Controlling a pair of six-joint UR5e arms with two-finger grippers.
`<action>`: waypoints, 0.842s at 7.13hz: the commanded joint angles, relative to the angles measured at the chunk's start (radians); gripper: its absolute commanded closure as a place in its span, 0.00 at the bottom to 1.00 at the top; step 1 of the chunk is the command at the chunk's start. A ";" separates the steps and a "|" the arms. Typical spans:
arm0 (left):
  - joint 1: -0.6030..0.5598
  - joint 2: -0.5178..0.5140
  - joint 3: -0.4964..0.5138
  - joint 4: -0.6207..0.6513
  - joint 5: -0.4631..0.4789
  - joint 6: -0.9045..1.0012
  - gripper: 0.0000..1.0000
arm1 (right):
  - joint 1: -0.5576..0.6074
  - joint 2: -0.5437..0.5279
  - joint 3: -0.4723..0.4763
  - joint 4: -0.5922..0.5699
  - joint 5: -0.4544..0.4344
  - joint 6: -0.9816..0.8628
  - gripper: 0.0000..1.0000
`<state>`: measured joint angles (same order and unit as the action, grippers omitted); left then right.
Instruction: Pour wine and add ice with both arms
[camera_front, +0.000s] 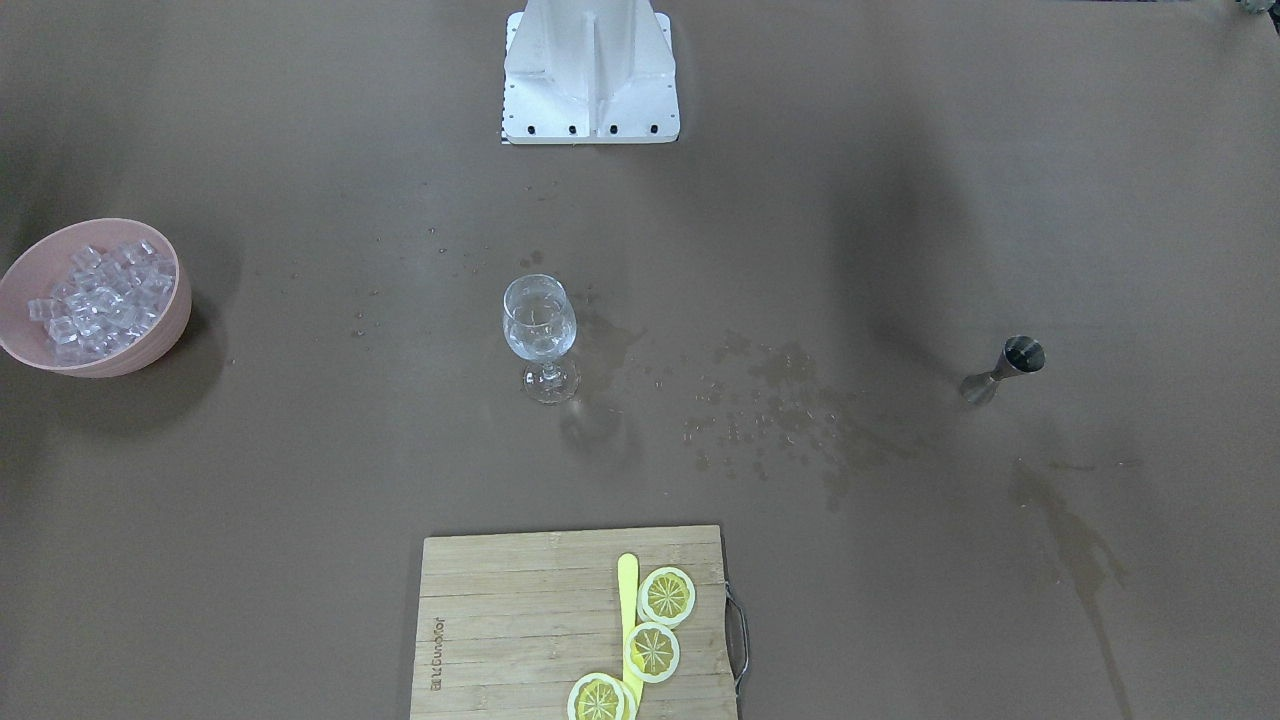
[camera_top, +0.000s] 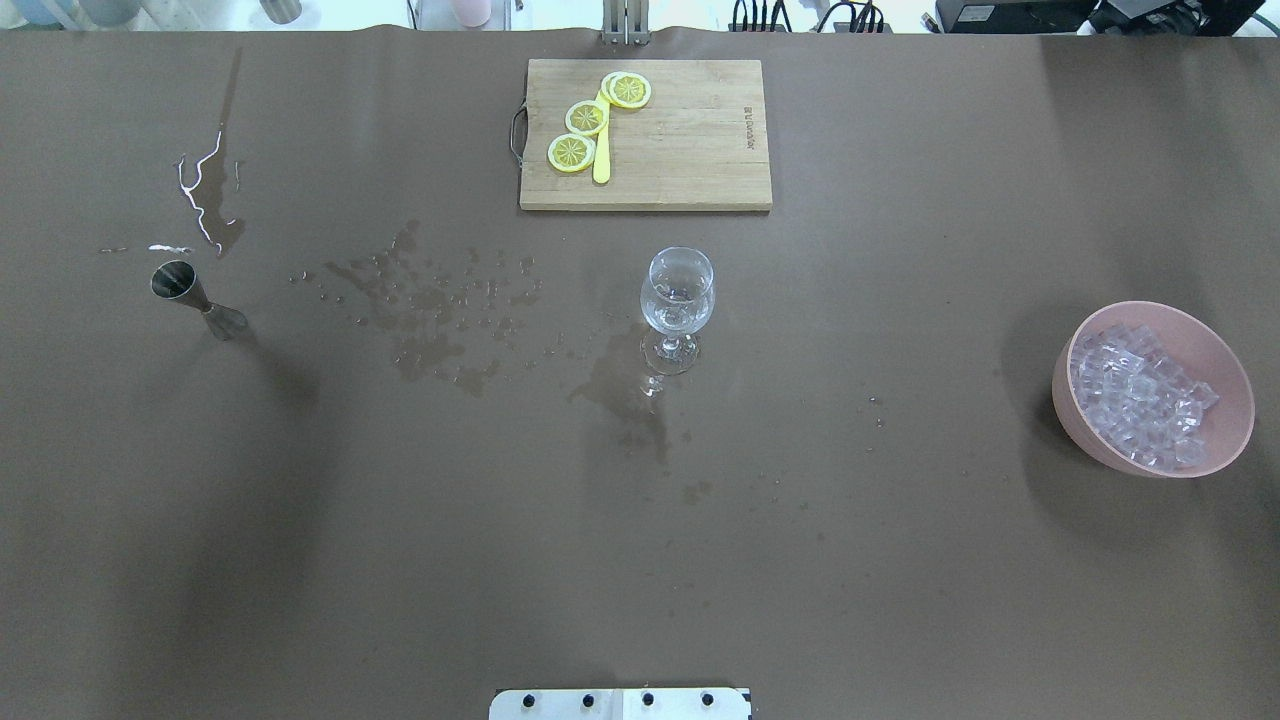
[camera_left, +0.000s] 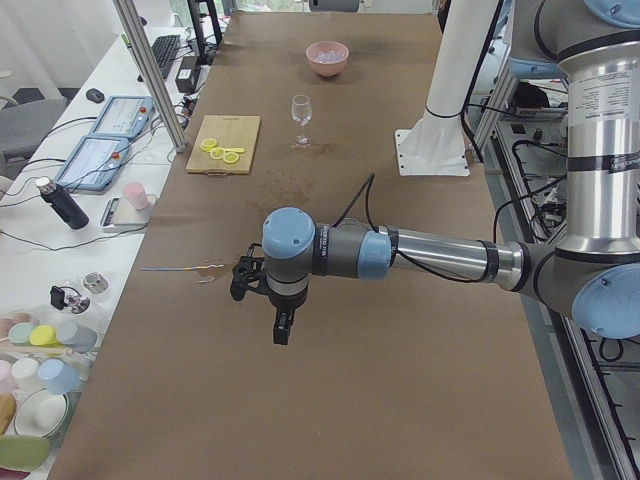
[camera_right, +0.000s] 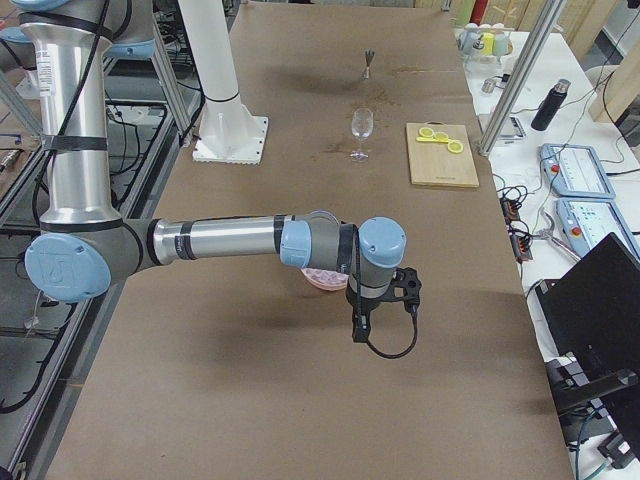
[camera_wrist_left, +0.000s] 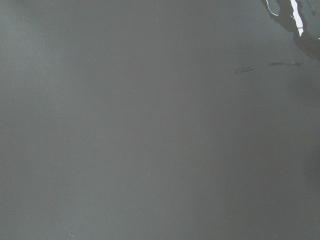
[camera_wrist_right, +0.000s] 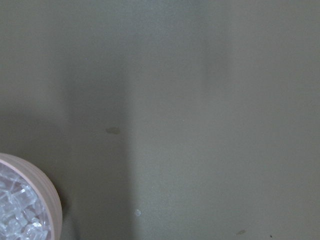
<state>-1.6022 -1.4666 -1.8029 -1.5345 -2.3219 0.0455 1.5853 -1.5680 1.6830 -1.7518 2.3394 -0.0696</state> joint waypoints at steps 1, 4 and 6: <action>0.005 0.003 0.005 0.000 0.003 -0.010 0.02 | 0.001 0.000 0.000 0.000 0.001 0.001 0.00; 0.005 0.002 0.011 -0.001 0.006 -0.009 0.02 | 0.002 0.002 0.001 0.000 0.000 0.002 0.00; 0.005 -0.004 0.014 0.002 0.003 -0.010 0.02 | 0.002 0.003 0.001 0.000 0.001 0.002 0.00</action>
<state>-1.5969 -1.4669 -1.7913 -1.5340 -2.3182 0.0358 1.5876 -1.5654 1.6837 -1.7518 2.3398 -0.0684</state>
